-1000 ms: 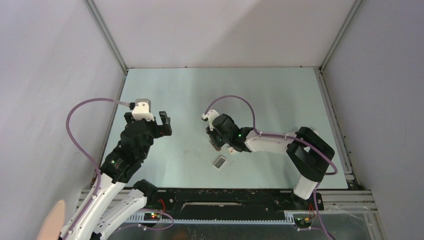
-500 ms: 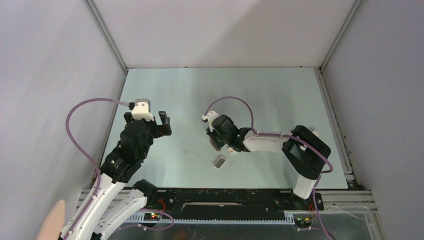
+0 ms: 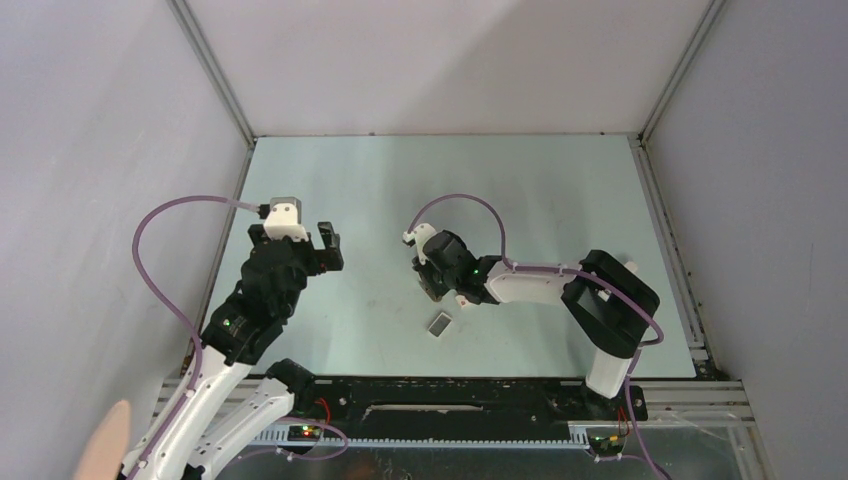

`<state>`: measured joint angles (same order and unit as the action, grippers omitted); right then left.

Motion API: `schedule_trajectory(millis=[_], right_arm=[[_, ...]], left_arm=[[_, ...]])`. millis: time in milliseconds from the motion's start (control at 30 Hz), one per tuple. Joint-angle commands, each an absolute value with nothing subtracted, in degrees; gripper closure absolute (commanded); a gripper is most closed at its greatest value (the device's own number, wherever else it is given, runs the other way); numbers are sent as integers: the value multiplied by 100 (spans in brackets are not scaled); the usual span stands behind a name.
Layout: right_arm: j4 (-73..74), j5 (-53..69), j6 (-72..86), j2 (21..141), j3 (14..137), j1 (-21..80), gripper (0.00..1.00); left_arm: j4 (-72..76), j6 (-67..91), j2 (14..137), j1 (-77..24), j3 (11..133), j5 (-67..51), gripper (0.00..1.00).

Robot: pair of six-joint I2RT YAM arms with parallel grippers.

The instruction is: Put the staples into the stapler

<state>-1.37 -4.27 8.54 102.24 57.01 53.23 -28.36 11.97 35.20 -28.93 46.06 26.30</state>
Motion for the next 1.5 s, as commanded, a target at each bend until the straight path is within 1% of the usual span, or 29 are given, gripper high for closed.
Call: schedule_trajectory(millis=[0, 800, 967, 1100, 1467], right_arm=[[-201, -459, 826, 10291, 5704, 5308, 90], [-286, -551, 992, 10082, 5232, 5285, 89], [-255, -567, 1002, 10017, 5163, 5291, 88], [-175, -603, 989, 9895, 5142, 5303, 83], [-72, -604, 971, 9413, 5142, 5349, 59]], left_arm=[[-2677, 1180, 3520, -2839, 4572, 2564, 0], [-2679, 1193, 3533, -2813, 4571, 2538, 0], [-2681, 1195, 3524, -2813, 4570, 2524, 0], [-2690, 1195, 3520, -2813, 4570, 2519, 0], [-2673, 1195, 3528, -2804, 4570, 2507, 0]])
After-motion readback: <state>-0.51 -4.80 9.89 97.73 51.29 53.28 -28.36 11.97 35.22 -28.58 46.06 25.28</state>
